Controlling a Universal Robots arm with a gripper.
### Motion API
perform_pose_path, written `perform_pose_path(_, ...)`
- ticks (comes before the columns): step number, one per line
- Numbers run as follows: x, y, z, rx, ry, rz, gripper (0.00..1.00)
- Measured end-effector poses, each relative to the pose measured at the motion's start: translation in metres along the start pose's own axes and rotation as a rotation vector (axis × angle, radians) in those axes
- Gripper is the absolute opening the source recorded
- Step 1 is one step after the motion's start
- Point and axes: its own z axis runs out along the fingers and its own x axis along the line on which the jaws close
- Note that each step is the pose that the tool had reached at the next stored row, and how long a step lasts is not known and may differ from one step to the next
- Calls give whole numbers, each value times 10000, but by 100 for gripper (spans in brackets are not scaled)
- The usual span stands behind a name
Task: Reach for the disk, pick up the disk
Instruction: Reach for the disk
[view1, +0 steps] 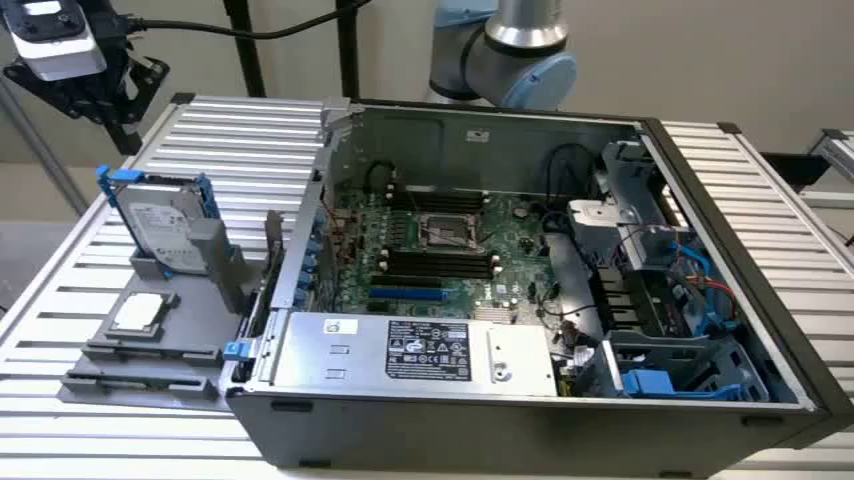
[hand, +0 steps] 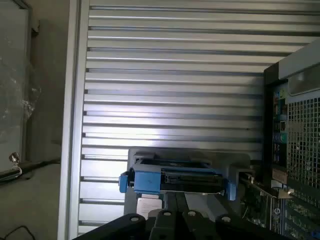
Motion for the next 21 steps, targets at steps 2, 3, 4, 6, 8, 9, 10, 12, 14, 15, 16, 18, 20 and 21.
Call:
perform_pose_path(2,0,0,0,0,0,0,11)
perform_pose_path(3,0,0,0,0,0,0,11)
perform_pose_path(4,0,0,0,0,0,0,11)
perform_pose_path(6,0,0,0,0,0,0,11)
perform_pose_path(8,0,0,0,0,0,0,11)
perform_pose_path(9,0,0,0,0,0,0,11)
perform_pose_path(10,0,0,0,0,0,0,11)
perform_pose_path(12,1,0,0,1,1,1,11)
perform_pose_path(14,18,4,1,15,2,3,11)
perform_pose_path(15,37,10,2,23,3,2,11)
perform_pose_path(16,52,18,5,28,1,2,11)
perform_pose_path(18,90,42,15,42,0,2,11)
perform_pose_path(20,128,65,26,63,3,2,11)
perform_pose_path(21,147,73,31,73,4,1,11)
